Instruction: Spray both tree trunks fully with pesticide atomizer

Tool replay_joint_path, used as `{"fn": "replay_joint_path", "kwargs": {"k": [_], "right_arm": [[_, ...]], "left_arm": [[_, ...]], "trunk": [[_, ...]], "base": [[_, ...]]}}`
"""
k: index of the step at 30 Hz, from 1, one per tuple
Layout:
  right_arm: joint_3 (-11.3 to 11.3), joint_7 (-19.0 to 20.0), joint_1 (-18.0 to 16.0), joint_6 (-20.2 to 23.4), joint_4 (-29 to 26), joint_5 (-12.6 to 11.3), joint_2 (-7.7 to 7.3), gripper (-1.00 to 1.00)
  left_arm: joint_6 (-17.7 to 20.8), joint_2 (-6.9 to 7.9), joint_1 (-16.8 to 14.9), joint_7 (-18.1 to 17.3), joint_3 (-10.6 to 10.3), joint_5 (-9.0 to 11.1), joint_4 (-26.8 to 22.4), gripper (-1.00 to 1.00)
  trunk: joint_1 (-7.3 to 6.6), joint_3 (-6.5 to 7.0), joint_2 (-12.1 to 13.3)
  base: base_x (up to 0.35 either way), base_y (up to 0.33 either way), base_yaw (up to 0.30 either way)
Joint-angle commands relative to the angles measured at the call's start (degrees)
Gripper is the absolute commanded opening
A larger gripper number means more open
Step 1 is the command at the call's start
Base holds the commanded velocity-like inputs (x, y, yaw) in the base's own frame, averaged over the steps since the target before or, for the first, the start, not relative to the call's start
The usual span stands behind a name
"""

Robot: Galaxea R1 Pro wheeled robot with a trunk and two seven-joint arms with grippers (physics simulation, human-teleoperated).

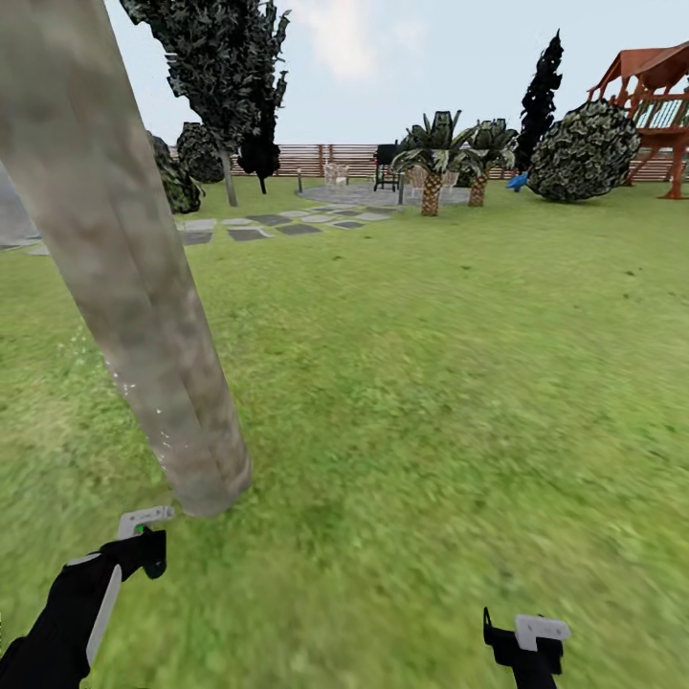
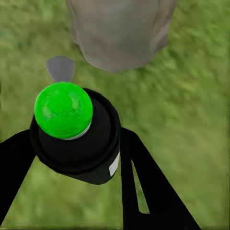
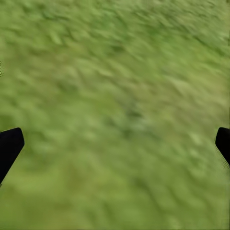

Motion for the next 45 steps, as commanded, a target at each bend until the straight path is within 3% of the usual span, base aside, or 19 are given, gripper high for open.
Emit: {"fn": "replay_joint_path", "kwargs": {"k": [1, 9, 19, 29, 45], "right_arm": [[0.0, 0.0, 0.0, 0.0, 0.0, 0.0, 0.0, 1.0], [0.0, 0.0, 0.0, 0.0, 0.0, 0.0, -0.03, 1.0], [0.0, 0.0, 0.0, 0.0, 0.0, 0.0, -0.05, 1.0], [0.0, 0.0, 0.0, 0.0, 0.0, 0.0, 0.0, 1.0], [0.0, 0.0, 0.0, 0.0, 0.0, 0.0, 0.0, 1.0]], "left_arm": [[0.2, 0.12, 0.0, 0.1, 0.0, 0.0, 0.0, -1.0], [1.0, -0.13, -0.1, 5.7, -0.1, -0.1, 0.1, -1.0], [3.0, -0.17, -0.1, 6.0, 0.0, 0.0, 0.0, -1.0], [3.3, -0.17, -0.1, 6.0, 0.0, 0.0, 0.0, -1.0], [3.2, -0.17, -0.1, 5.9, 0.0, 0.0, -0.8, -1.0]], "trunk": [[0.0, 0.0, 0.0], [0.0, 0.0, 0.0], [0.0, 0.0, 0.0], [0.0, 0.0, 0.0], [0.0, 0.0, 0.0]], "base": [[0.144, -0.243, 0.271], [0.147, -0.243, 0.194], [0.05, -0.264, 0.01], [0.012, -0.274, 0.253], [0.201, -0.223, 0.064]]}}
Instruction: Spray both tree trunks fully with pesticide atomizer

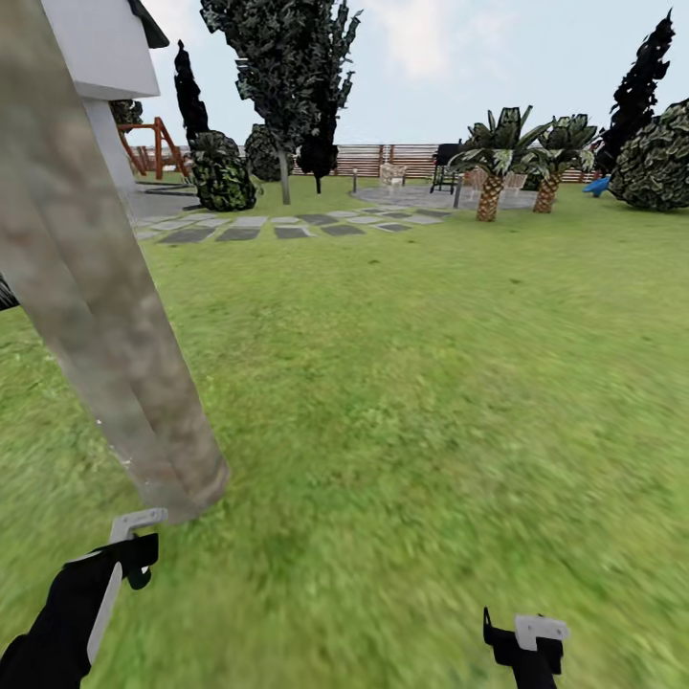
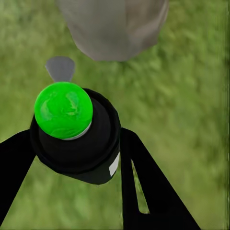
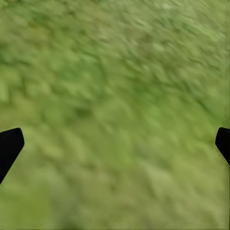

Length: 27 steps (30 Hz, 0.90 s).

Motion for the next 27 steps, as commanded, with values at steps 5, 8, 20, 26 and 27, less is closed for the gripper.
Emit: {"fn": "replay_joint_path", "kwargs": {"k": [5, 8, 20, 26, 27], "right_arm": [[0.0, 0.0, 0.0, 0.0, 0.0, 0.0, 0.0, 1.0], [0.0, 0.0, 0.0, 0.0, 0.0, 0.0, 0.0, 1.0], [0.0, 0.0, 0.0, 0.0, 0.0, 0.0, 0.0, 1.0], [0.0, 0.0, 0.0, 0.0, 0.0, 0.0, 0.0, 1.0], [0.0, 0.0, 0.0, 0.0, 0.0, 0.0, 0.0, 1.0]], "left_arm": [[0.0, 0.0, 0.0, 0.0, 0.0, 0.0, -0.1, -1.0], [0.0, 0.0, 0.0, 0.0, 0.0, 0.0, -0.1, -1.0], [0.0, 0.0, 0.0, 0.0, 0.0, 0.1, -0.1, -1.0], [0.0, -0.02, 0.0, 0.0, 0.0, 0.1, -0.1, -1.0], [0.0, -0.01, 0.0, 0.0, 0.1, 0.1, -0.1, -1.0]], "trunk": [[0.0, 0.0, 0.0], [0.0, 0.0, 0.0], [0.0, 0.0, 0.0], [0.0, 0.0, 0.0], [0.0, 0.0, 0.0]], "base": [[0.207, -0.213, 0.214], [0.151, -0.239, 0.274], [0.114, -0.251, 0.117], [-0.015, -0.273, 0.166], [-0.09, -0.274, 0.269]]}}
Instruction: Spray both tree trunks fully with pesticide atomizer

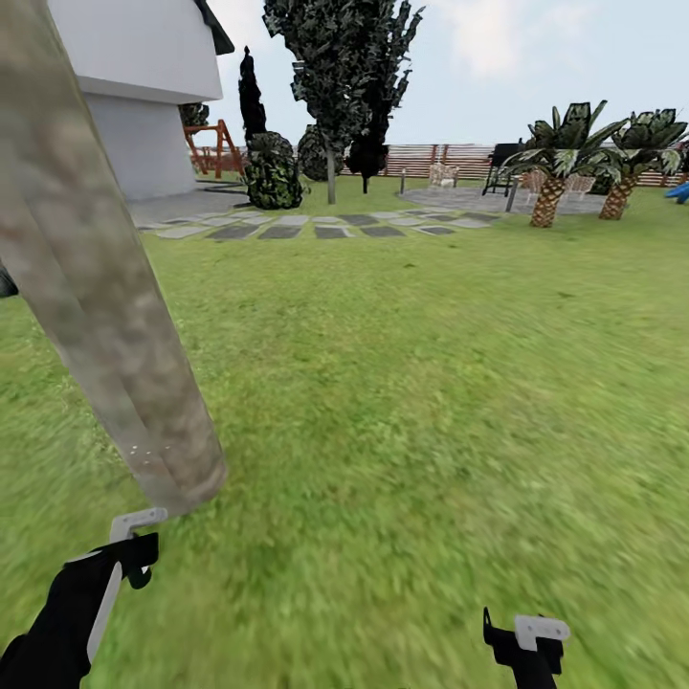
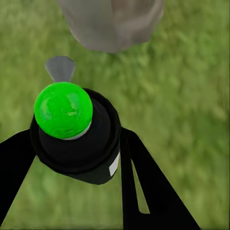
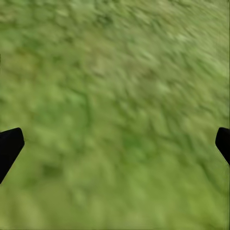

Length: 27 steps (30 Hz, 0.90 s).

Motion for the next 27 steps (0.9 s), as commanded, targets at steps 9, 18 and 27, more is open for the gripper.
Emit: {"fn": "replay_joint_path", "kwargs": {"k": [9, 18, 27], "right_arm": [[0.0, 0.0, 0.0, 0.0, 0.0, 0.0, 0.0, 1.0], [-0.1, -0.1, 0.0, 0.0, 0.0, 0.0, -0.31, 1.0], [-0.1, -0.1, 0.0, 0.0, -0.1, -0.1, -0.44, 1.0]], "left_arm": [[0.0, -0.08, 0.0, 0.0, -0.1, 0.0, 0.0, -1.0], [0.1, 0.54, -0.7, -3.5, -8.6, 0.0, 0.1, -1.0], [0.2, 9.89, -9.2, -15.9, -11.8, 1.1, 1.0, -1.0]], "trunk": [[0.0, 0.0, 0.0], [0.0, 0.0, 0.0], [0.0, 0.0, 0.0]], "base": [[-0.013, -0.274, 0.276], [0.036, -0.061, 0.162], [0.0, 0.0, 0.001]]}}
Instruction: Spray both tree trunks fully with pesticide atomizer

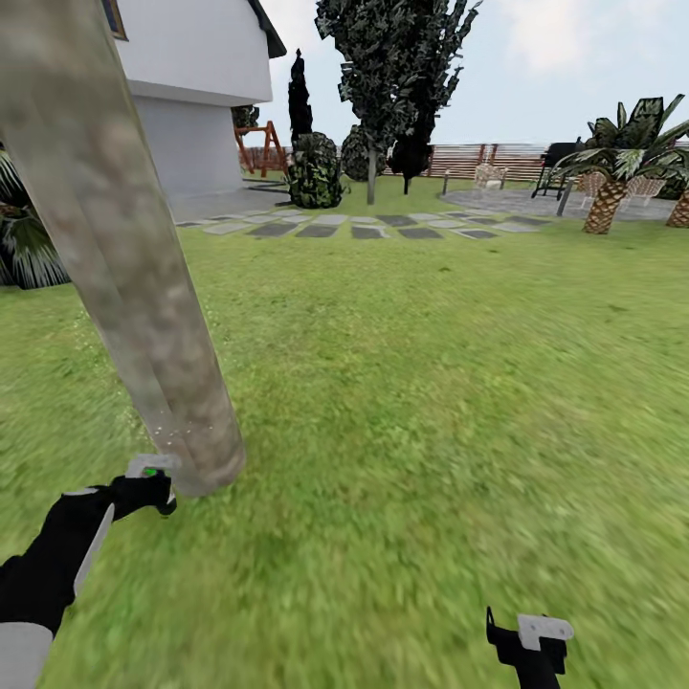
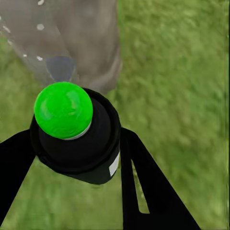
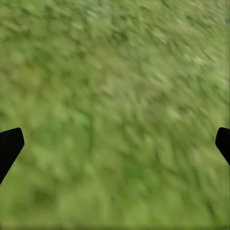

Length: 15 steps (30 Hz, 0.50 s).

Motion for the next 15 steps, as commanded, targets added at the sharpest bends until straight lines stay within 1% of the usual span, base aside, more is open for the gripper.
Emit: {"fn": "replay_joint_path", "kwargs": {"k": [1, 3, 4, 5, 6, 9, 11, 13, 15], "right_arm": [[0.0, 0.0, 0.0, 0.0, 0.0, 0.0, 0.0, 1.0], [0.0, 0.0, 0.0, 0.0, 0.0, 0.0, 0.0, 1.0], [0.0, 0.0, 0.0, 0.0, 0.0, 0.0, 0.0, 1.0], [0.0, 0.0, 0.0, 0.0, 0.0, 0.0, 0.0, 1.0], [0.0, 0.0, 0.0, 0.0, 0.0, 0.0, 0.0, 1.0], [0.0, 0.0, 0.0, 0.0, 0.0, 0.0, 0.0, 1.0], [0.0, 0.0, 0.0, 0.0, 0.0, 0.0, 0.12, 1.0], [0.0, 0.0, 0.0, 0.0, 0.0, 0.0, 0.23, 1.0], [0.0, 0.0, 0.0, 0.0, 0.0, 0.0, 0.39, 1.0]], "left_arm": [[0.0, 0.17, -0.3, -0.4, 0.0, -0.2, 0.0, -1.0], [0.0, 0.84, -2.0, -1.0, 0.1, -0.3, 0.1, -1.0], [1.0, 3.12, -3.8, -1.1, 0.3, -0.5, 0.7, -1.0], [2.1, 4.95, -4.6, -1.2, 0.3, -0.5, 1.4, -1.0], [3.1, 6.4, -5.4, -1.2, 0.4, -0.5, 2.0, -1.0], [4.0, 8.25, -6.7, -1.3, 0.4, -0.6, 2.5, -1.0], [4.1, 8.41, -6.4, -1.3, 0.2, -0.5, 2.6, -1.0], [3.9, 8.23, -6.2, -1.3, -0.1, -0.5, 2.6, -1.0], [3.8, 6.72, -6.1, -1.6, -1.3, -0.2, 2.6, -1.0]], "trunk": [[0.0, 0.0, 0.0], [0.0, 0.0, 0.0], [0.0, 0.0, 0.0], [0.0, 0.0, 0.0], [0.0, 0.0, 0.0], [0.0, 0.0, 0.0], [0.0, 0.0, 0.0], [0.0, 0.0, 0.0], [0.0, 0.0, 0.0]], "base": [[0.0, 0.0, 0.0], [0.0, 0.0, 0.0], [0.0, 0.0, 0.0], [0.0, 0.0, 0.0], [0.0, 0.0, 0.0], [0.0, 0.0, 0.0], [0.0, 0.0, 0.0], [0.0, 0.0, 0.035], [0.0, 0.0, 0.233]]}}
